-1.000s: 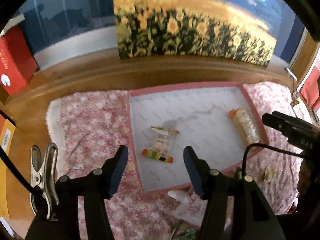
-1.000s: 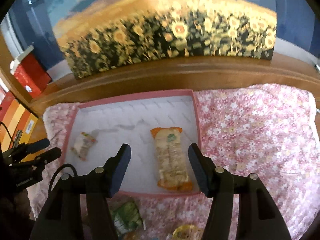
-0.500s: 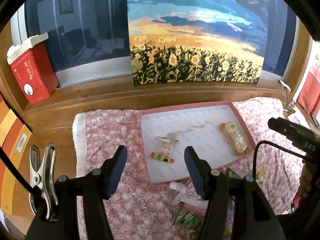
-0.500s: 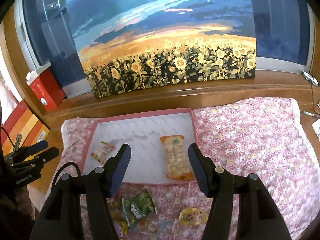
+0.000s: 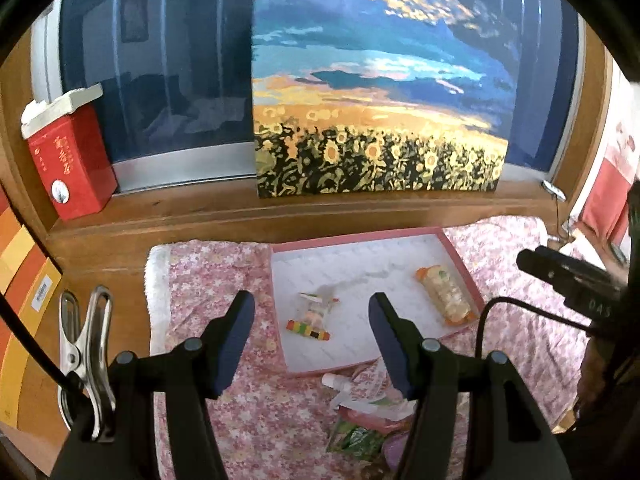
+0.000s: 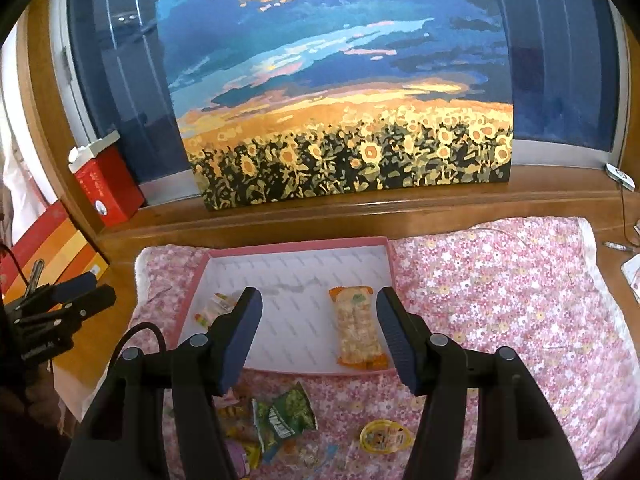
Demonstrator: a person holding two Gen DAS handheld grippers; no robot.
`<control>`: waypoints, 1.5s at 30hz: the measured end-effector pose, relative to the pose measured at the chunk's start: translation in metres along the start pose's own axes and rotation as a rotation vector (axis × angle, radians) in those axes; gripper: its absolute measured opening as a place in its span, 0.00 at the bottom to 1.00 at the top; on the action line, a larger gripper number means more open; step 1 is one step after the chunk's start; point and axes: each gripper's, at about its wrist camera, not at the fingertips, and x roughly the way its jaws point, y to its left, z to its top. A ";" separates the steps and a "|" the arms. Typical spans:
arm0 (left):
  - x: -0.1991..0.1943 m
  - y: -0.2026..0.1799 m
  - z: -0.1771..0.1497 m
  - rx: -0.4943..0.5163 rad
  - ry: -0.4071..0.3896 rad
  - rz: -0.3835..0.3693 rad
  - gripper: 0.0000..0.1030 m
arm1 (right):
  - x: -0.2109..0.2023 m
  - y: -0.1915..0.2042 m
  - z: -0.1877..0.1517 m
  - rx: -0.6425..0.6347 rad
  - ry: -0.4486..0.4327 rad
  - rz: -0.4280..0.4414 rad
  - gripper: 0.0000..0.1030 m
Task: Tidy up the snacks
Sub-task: 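Withdraw both grippers from the tray back toward the snack pile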
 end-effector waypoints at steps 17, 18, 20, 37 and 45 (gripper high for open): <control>-0.039 -0.012 -0.041 -0.028 0.059 -0.007 0.61 | -0.054 0.001 -0.040 0.025 -0.004 0.060 0.59; -0.040 -0.013 -0.044 -0.029 0.066 -0.007 0.61 | -0.056 0.000 -0.044 0.031 0.003 0.059 0.59; -0.043 -0.015 -0.051 -0.029 0.083 -0.008 0.61 | -0.059 -0.002 -0.050 0.040 0.018 0.058 0.59; -0.053 -0.032 -0.112 -0.083 0.212 -0.034 0.61 | -0.086 -0.004 -0.102 0.026 0.124 0.051 0.59; -0.046 -0.031 -0.133 -0.119 0.280 -0.058 0.61 | -0.083 -0.005 -0.122 0.023 0.203 0.034 0.59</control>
